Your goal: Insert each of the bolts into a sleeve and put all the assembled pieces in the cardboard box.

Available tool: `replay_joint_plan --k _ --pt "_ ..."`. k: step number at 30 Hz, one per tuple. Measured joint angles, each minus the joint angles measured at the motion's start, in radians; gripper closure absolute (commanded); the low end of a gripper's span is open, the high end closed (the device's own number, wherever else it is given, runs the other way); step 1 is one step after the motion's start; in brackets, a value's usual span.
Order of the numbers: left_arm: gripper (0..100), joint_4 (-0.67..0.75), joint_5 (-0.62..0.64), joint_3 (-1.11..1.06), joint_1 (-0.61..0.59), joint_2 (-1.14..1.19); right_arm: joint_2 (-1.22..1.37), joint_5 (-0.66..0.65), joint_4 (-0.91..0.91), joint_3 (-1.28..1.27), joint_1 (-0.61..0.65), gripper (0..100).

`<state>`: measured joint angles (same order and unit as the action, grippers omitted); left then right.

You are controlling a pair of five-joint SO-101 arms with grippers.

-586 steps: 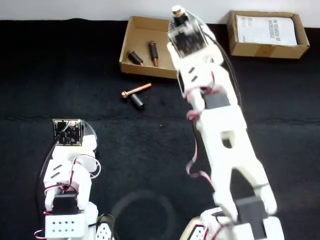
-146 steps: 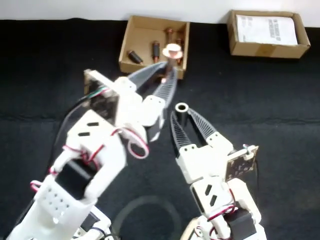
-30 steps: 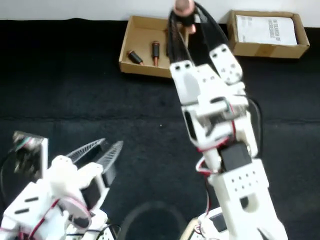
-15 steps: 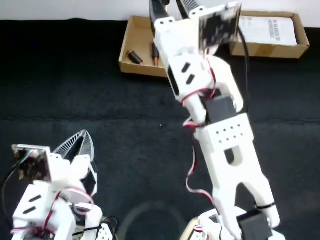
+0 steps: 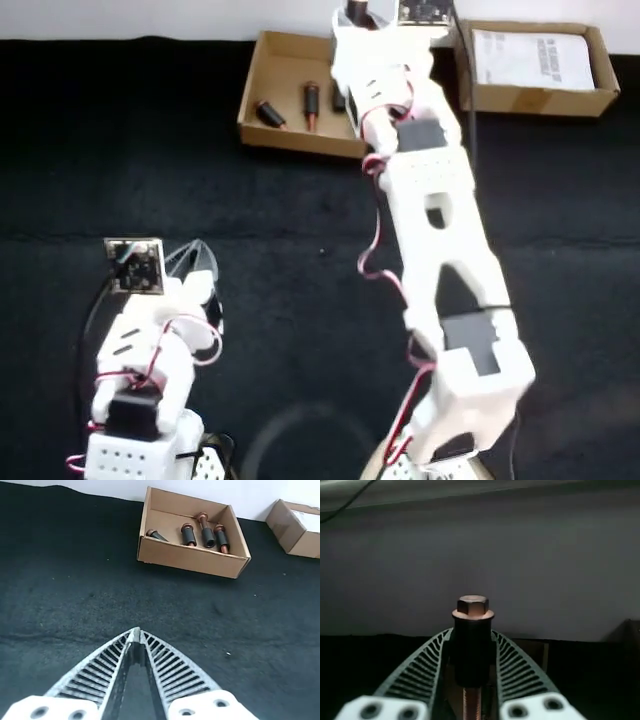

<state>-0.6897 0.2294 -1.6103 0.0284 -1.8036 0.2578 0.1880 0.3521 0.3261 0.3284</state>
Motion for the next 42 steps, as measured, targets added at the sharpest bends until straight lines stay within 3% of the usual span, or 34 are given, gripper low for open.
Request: replay_joint_plan --k 3,7,10,13,16,26,30,34,42 --pt "98 0.115 0.000 -0.063 0.000 0.003 0.110 0.009 0.000 0.083 -0.006 99.1" --pt "98 0.150 0.000 -0.068 -0.002 0.002 0.272 0.009 0.000 0.201 -0.005 99.1" --pt "98 0.123 0.000 -0.068 -0.002 0.002 0.419 -0.049 0.000 0.321 -0.005 99.1" --pt "97 0.006 0.000 -0.068 -0.002 0.002 0.585 -0.124 -0.028 0.462 -0.005 99.1" --pt "97 -0.074 0.000 -0.068 -0.002 0.002 0.753 -0.253 -0.089 0.600 -0.003 99.1" --pt "97 -0.094 0.000 -0.068 -0.002 0.002 1.209 -0.717 -0.259 0.970 0.014 98.5" --pt "97 -0.094 0.000 -0.068 -0.002 0.002 1.298 -0.848 -0.264 1.103 0.025 86.7" --pt "97 -0.094 0.000 -0.068 -0.002 0.002 1.346 -0.875 -0.232 1.223 0.031 75.0" --pt "97 -0.094 0.000 -0.068 -0.002 0.002 1.346 -0.850 -0.014 1.313 0.032 74.9"
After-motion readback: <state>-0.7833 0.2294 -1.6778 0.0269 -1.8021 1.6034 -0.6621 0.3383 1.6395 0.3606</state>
